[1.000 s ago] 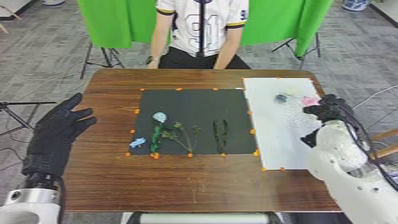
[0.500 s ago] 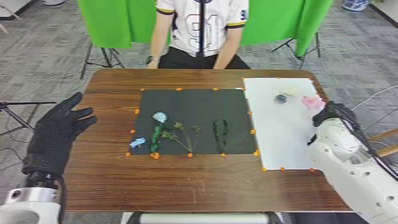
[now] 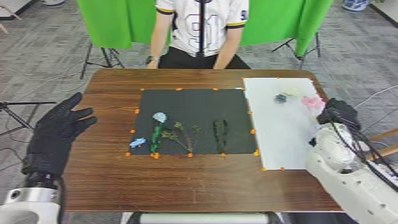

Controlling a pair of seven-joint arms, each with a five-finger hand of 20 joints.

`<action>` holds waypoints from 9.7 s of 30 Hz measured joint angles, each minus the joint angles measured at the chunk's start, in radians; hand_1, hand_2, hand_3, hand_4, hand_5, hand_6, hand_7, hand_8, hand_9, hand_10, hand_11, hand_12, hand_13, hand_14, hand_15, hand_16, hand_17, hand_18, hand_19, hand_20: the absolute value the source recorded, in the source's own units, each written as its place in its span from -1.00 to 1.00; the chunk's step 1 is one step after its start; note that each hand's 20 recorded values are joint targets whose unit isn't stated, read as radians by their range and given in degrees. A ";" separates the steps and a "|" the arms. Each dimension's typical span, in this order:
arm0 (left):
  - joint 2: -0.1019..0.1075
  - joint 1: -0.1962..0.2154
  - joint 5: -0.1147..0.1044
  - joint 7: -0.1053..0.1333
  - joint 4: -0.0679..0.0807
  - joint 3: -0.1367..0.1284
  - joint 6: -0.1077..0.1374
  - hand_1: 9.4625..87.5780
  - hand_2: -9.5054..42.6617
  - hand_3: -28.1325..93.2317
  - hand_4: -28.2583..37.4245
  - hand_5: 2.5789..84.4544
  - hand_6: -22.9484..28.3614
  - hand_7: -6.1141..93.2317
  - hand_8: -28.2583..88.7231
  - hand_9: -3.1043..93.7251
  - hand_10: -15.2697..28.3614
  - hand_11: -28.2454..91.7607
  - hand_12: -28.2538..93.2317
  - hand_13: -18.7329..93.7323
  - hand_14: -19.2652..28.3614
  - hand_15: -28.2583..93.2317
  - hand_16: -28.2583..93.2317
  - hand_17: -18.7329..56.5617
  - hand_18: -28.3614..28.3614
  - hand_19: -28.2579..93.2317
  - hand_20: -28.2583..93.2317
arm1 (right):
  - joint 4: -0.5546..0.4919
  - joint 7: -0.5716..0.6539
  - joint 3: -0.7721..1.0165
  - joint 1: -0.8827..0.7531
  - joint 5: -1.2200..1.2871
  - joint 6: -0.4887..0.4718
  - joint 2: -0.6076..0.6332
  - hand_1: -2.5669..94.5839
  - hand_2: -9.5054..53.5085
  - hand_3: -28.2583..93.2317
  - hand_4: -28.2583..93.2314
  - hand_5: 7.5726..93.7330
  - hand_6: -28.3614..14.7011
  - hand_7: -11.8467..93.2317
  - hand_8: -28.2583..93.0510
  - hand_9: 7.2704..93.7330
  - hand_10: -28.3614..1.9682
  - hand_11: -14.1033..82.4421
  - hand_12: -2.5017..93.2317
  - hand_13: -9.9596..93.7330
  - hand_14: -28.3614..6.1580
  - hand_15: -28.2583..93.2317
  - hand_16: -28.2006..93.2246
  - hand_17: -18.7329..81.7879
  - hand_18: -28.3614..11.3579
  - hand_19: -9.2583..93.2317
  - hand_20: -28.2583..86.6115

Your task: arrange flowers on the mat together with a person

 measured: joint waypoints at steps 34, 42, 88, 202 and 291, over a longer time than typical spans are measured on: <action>-0.031 0.051 -0.030 0.031 -0.008 -0.066 0.000 -0.64 -0.44 0.79 -0.99 -0.26 0.18 -0.54 -0.72 -0.30 0.58 0.05 -0.38 -0.28 0.87 0.50 -0.75 -0.75 0.77 0.33 -0.34 | -0.144 -0.335 -0.716 0.551 -0.009 0.089 -0.288 0.32 -1.00 0.49 -1.00 0.78 0.45 -0.39 -0.46 1.00 0.63 -0.38 -0.21 0.79 0.41 0.33 -0.14 0.22 -0.42 0.99 -0.61; -0.027 0.011 -0.028 0.015 0.003 -0.047 -0.010 -0.64 -0.44 0.79 -0.99 -0.26 0.18 -0.54 -0.71 -0.30 0.58 0.05 -0.38 -0.28 0.87 0.50 -0.75 -0.74 0.77 0.33 -0.34 | -0.099 -0.304 -0.920 0.642 -0.008 0.052 -0.333 0.31 -1.00 0.49 -1.00 0.76 0.47 -0.38 -0.47 1.00 0.62 -0.38 -0.19 0.78 0.40 0.35 -0.15 0.20 -0.42 0.98 -0.59; -0.025 -0.021 -0.014 -0.038 0.016 -0.035 -0.048 -0.62 -0.45 0.79 -0.97 -0.26 0.18 -0.53 -0.72 -0.29 0.58 0.06 -0.38 -0.28 0.87 0.50 -0.75 -0.74 0.77 0.34 -0.34 | -0.070 -0.258 -0.986 0.642 -0.117 -0.247 -0.352 0.01 -1.00 0.60 -1.00 0.35 0.36 -0.48 -0.73 0.62 0.17 -0.21 -0.47 0.61 0.19 0.44 -0.26 0.07 -0.58 0.89 -0.46; -0.067 0.064 0.039 0.015 0.026 -0.042 -0.042 -0.78 -0.38 0.75 -1.00 -0.29 0.14 -0.53 -0.72 -0.28 0.57 0.04 -0.37 -0.28 0.88 0.49 -0.74 -0.75 0.75 0.29 -0.29 | -0.454 -0.941 0.417 -0.485 1.225 0.113 -0.222 -0.62 -0.47 0.70 -0.96 -0.12 0.27 -0.52 -0.71 -0.06 -0.38 -0.34 -0.62 -0.03 -0.57 0.45 -0.39 -0.50 -0.70 0.23 -0.12; -0.051 0.011 0.015 0.020 0.035 0.016 -0.048 -0.76 -0.39 0.75 -1.00 -0.29 0.15 -0.53 -0.72 -0.28 0.57 0.04 -0.37 -0.28 0.88 0.50 -0.74 -0.75 0.74 0.29 -0.29 | 0.246 -0.227 -0.344 0.352 0.061 -0.132 0.071 0.31 -1.00 0.41 -1.00 0.69 0.65 -0.26 -0.55 0.93 0.77 -0.42 -0.16 0.74 0.65 0.30 -0.09 0.02 -0.24 0.71 -0.33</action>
